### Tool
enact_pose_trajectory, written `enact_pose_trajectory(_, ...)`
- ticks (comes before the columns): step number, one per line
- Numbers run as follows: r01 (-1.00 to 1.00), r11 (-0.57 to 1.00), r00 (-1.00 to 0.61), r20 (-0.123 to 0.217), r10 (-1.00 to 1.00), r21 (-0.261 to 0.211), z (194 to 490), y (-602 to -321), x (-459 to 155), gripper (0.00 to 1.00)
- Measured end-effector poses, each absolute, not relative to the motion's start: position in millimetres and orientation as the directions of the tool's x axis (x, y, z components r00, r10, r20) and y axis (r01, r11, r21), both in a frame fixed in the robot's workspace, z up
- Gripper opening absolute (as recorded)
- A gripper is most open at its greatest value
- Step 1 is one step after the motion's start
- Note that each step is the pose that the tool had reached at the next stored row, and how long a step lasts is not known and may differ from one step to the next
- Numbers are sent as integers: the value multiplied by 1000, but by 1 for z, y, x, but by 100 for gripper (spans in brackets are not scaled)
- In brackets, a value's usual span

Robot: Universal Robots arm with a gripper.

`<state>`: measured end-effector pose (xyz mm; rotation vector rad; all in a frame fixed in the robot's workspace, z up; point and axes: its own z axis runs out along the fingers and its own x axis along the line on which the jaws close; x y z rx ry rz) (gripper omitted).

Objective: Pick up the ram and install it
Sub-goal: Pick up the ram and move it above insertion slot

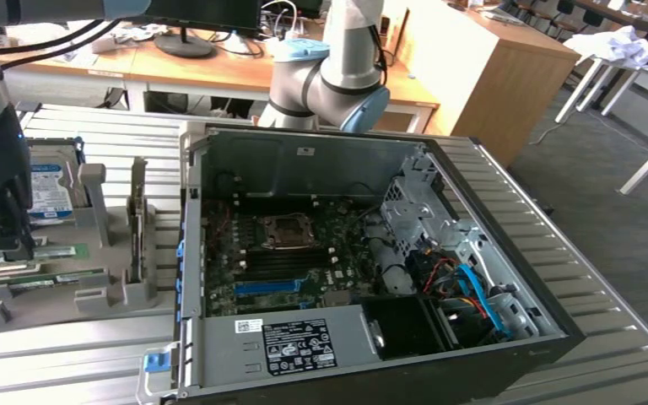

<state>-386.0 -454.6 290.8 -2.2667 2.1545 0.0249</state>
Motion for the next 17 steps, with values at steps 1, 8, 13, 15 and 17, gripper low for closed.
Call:
enact_pose_trajectory(1,-999,-51,51,-21,-998,1,292,-455,-386,13)
enact_pose_trajectory(8,-999,-51,51,-21,-998,1,299,-455,-386,13)
enact_pose_trajectory(13,-999,-51,51,-21,-998,1,305,-455,-386,13)
enact_pose_trajectory(15,-999,-51,51,-21,-998,1,307,-455,-386,13)
enact_pose_trajectory(17,-999,-51,51,-21,-998,1,310,-455,-386,13)
